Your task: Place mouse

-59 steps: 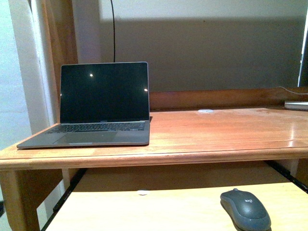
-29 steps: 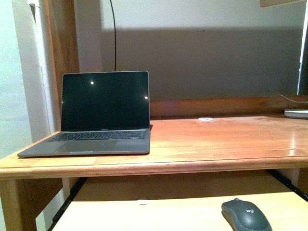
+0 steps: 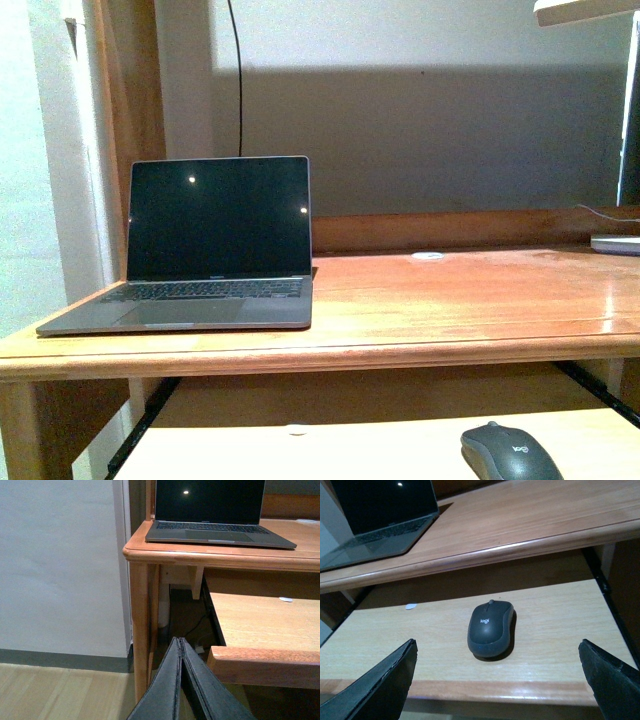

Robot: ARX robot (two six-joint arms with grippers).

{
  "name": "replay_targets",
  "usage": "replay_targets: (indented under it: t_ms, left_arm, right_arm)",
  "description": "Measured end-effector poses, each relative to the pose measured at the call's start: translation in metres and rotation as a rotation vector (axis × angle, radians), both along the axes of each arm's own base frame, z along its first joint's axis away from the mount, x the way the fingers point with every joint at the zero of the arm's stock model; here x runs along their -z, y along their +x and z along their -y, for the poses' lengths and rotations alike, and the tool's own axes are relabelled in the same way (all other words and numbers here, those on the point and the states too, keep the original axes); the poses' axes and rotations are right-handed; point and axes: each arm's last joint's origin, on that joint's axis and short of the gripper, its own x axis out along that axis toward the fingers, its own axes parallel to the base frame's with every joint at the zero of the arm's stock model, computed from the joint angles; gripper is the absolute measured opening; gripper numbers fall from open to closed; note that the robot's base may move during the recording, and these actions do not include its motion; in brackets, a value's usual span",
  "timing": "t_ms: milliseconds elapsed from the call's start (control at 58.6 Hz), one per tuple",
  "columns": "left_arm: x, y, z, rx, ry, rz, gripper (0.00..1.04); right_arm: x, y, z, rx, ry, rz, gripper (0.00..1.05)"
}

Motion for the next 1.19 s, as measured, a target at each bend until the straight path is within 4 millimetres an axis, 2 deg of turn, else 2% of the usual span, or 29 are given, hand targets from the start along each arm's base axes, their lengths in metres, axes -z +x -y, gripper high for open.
replay_targets:
  t_ms: [85,324,666,956,1195]
  left_arm:
    - [0.0,0.0,0.0,0.0,0.0,0.0,0.06]
    - [0.0,0.0,0.0,0.0,0.0,0.0,0.45]
    - [0.0,0.0,0.0,0.0,0.001,0.0,0.98]
    - [0.0,0.0,0.0,0.0,0.002,0.0,0.97]
    - [0.0,0.0,0.0,0.0,0.002,0.0,0.97]
  right_arm:
    - [0.006,0.013,-0.019,0.007,-0.066,-0.025,0.97]
    - [0.025,0.04,-0.057,0.039,-0.239,-0.071,0.97]
    - [0.041,0.076,-0.081,0.146,-0.399,-0.104,0.97]
    - [0.048,0.095,-0.094,0.175,-0.443,-0.151,0.97]
    - [0.052,0.108,-0.094,0.215,-0.493,-0.173,0.97]
